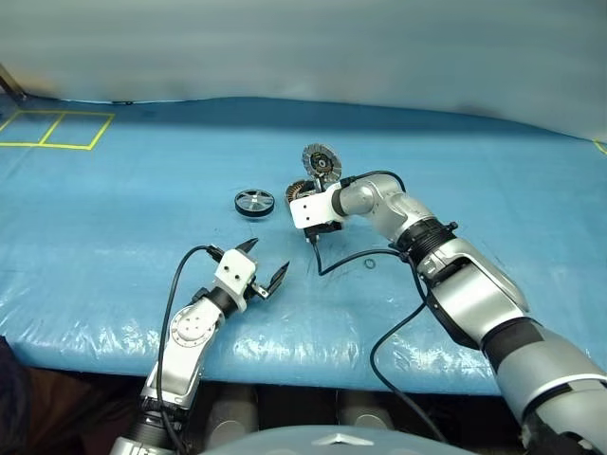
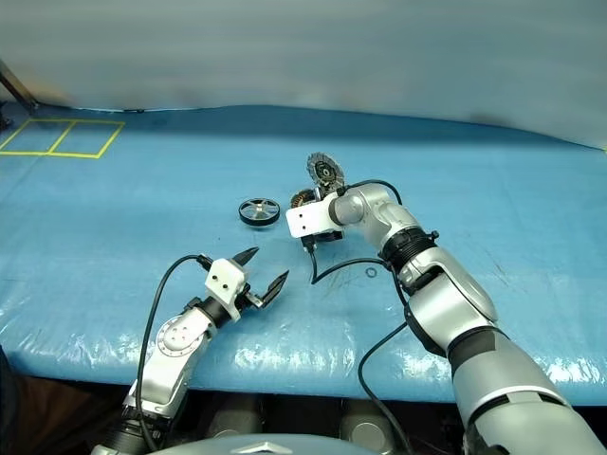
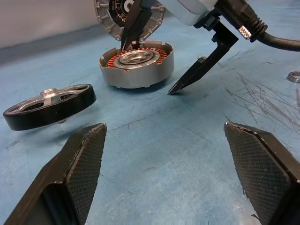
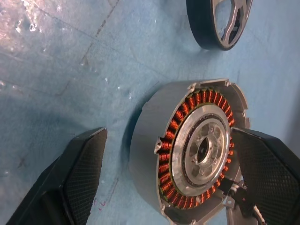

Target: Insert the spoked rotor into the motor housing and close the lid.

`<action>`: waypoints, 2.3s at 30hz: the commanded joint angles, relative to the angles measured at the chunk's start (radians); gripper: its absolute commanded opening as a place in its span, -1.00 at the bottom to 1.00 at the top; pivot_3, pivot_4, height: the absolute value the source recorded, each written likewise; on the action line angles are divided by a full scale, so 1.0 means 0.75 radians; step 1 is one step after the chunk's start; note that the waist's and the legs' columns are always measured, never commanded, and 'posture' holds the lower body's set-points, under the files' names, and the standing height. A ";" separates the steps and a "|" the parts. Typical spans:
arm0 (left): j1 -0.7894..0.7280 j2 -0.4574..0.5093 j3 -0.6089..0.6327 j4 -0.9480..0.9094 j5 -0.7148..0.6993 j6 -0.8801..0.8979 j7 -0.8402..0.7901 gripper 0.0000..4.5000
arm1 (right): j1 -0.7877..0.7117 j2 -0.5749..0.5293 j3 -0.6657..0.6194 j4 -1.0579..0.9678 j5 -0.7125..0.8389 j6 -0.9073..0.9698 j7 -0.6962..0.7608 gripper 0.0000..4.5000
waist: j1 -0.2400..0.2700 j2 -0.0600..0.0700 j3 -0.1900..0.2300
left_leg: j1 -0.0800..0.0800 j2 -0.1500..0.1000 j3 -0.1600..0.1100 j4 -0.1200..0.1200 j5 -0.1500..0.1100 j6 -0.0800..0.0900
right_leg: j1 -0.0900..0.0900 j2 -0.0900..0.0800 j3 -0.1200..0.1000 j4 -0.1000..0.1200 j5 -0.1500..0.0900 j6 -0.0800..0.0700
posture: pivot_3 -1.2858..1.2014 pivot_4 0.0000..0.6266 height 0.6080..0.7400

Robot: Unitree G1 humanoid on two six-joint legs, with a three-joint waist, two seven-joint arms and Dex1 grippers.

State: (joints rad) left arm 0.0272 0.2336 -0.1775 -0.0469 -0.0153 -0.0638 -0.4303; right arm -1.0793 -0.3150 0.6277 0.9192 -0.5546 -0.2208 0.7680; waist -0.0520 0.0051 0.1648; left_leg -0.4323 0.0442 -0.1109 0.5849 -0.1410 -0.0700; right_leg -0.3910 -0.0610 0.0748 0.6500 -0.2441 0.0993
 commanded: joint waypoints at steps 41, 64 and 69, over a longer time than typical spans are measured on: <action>0.132 -0.034 -0.025 -0.182 0.041 0.038 0.109 0.91 | -0.022 0.024 -0.171 0.238 0.133 -0.167 0.449 -0.13 | -0.022 0.001 -0.002 | 0.005 0.000 0.000 0.000 0.000 -0.001 | -0.002 0.000 0.000 0.014 -0.006 -0.007 | 0.03 -0.52 1.00; 0.026 0.111 0.048 -0.138 0.019 0.093 -0.016 0.91 | 0.976 -0.404 -0.150 -1.451 0.261 0.461 0.643 -0.13 | 0.020 -0.017 -0.014 | 0.007 0.000 -0.003 0.005 -0.008 -0.013 | -0.003 -0.001 -0.003 0.012 -0.013 -0.006 | 0.03 -0.52 1.00; 0.029 0.112 0.052 -0.141 0.021 0.093 -0.017 0.91 | 0.913 -0.444 -0.115 -1.379 0.161 0.379 0.587 -0.13 | 0.020 -0.018 -0.015 | 0.007 0.000 -0.003 0.004 -0.005 -0.009 | -0.002 -0.001 -0.004 0.012 -0.013 -0.006 | 0.03 -0.52 1.00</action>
State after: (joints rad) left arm 0.0557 0.3164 -0.1487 -0.1353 0.0145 0.0134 -0.4398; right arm -0.4101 -0.6223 0.4944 -0.1934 -0.3675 0.0703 1.2078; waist -0.0369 -0.0085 0.1532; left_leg -0.4266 0.0444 -0.1130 0.5883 -0.1451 -0.0767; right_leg -0.3929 -0.0618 0.0722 0.6588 -0.2540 0.0948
